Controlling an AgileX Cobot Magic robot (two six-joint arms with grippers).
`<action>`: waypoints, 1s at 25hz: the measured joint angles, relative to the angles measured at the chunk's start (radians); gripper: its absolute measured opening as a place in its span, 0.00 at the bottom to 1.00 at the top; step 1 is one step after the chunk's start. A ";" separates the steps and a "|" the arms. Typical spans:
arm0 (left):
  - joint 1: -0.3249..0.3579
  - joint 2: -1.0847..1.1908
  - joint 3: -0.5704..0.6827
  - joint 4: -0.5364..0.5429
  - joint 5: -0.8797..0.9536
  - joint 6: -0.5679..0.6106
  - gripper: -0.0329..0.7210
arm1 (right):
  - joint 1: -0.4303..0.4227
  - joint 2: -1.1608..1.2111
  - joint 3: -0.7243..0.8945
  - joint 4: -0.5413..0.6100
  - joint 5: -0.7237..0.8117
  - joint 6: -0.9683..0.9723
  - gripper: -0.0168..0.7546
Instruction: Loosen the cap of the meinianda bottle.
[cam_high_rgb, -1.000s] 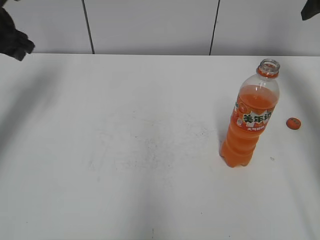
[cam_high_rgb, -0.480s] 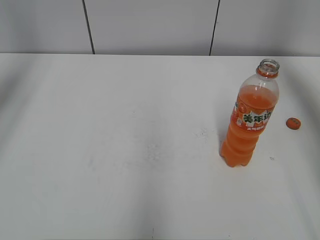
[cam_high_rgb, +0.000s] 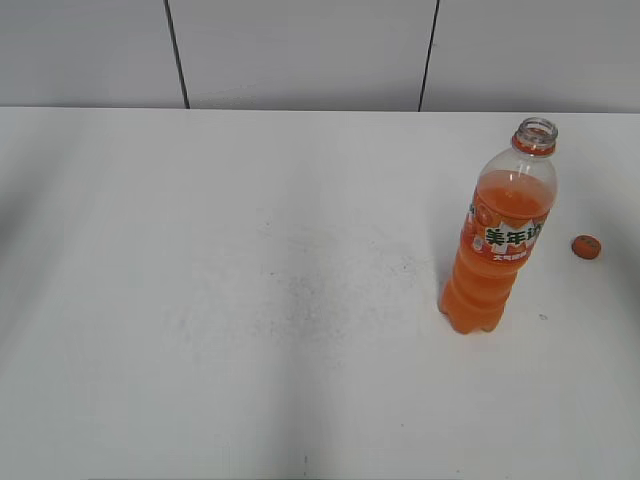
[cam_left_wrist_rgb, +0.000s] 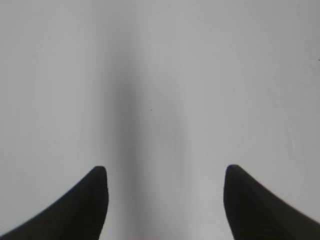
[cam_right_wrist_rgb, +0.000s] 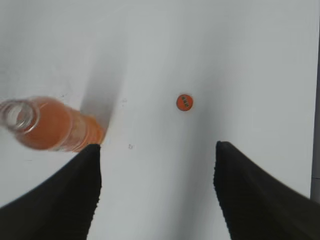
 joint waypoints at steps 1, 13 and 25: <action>0.000 -0.045 0.054 -0.010 -0.014 0.015 0.64 | 0.022 -0.072 0.065 -0.001 -0.033 -0.007 0.70; 0.000 -0.742 0.609 -0.135 -0.174 0.102 0.64 | 0.205 -0.753 0.703 -0.172 -0.124 0.139 0.70; 0.000 -1.193 0.786 -0.172 -0.169 0.117 0.64 | 0.206 -1.109 0.943 -0.172 -0.151 0.151 0.70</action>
